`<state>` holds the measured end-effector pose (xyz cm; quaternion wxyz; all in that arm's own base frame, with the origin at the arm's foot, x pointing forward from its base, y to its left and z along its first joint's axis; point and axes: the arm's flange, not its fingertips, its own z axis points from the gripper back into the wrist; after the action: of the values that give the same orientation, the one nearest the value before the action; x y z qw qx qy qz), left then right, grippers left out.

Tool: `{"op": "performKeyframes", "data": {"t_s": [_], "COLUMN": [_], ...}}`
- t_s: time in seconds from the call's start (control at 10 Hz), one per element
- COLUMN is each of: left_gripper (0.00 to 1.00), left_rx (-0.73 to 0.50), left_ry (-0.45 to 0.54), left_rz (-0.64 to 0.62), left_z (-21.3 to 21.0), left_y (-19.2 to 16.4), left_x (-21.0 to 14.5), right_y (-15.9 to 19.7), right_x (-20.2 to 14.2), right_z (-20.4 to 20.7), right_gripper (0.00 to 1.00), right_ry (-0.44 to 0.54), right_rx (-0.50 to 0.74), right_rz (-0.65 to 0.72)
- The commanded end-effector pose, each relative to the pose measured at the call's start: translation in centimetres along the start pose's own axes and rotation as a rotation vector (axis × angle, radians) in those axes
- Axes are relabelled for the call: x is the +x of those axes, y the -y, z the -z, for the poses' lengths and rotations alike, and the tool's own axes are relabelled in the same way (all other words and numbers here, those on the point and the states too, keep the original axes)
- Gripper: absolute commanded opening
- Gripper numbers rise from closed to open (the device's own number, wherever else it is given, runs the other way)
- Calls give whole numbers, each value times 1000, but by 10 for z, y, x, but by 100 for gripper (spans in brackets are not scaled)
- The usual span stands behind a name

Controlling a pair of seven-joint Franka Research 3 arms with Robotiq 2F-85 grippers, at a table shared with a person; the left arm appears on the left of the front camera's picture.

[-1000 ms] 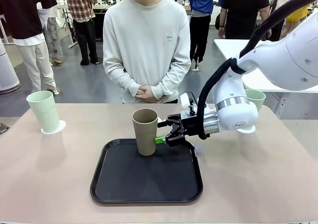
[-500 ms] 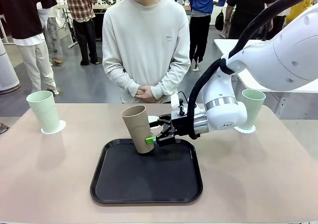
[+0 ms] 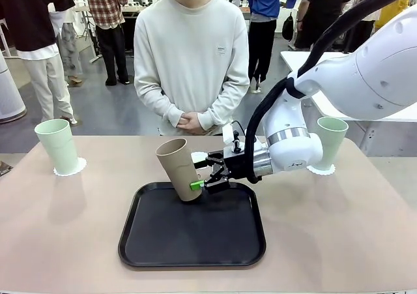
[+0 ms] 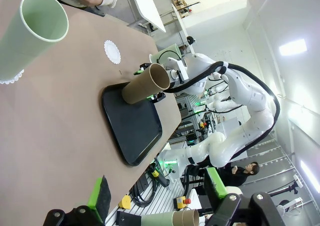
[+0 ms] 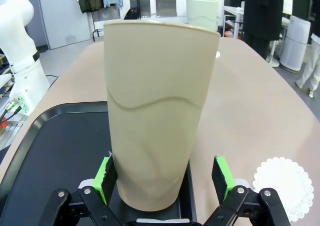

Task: Place coasters on the table and set cups on them.
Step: Take one Reusable plastic cup from the Flat Tray and place it on a coaster set by the human.

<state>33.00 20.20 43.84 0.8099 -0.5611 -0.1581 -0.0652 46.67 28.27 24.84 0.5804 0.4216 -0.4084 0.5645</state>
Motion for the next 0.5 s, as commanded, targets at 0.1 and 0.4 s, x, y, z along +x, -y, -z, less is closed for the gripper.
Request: {"op": "performKeyframes", "data": {"t_s": [0.1, 0.4], "left_gripper": [100, 100], "left_rx": [-8, -8], "left_ry": [10, 10], "left_rz": [3, 3], "left_z": [-1, -1], "left_y": [3, 3], "left_x": [1, 1], "right_y": [3, 5], "right_x": [-3, -4], "right_z": [14, 13], "right_gripper": [100, 100], "right_ry": [-53, -27], "right_rx": [47, 50], "right_rz": [-19, -4]}}
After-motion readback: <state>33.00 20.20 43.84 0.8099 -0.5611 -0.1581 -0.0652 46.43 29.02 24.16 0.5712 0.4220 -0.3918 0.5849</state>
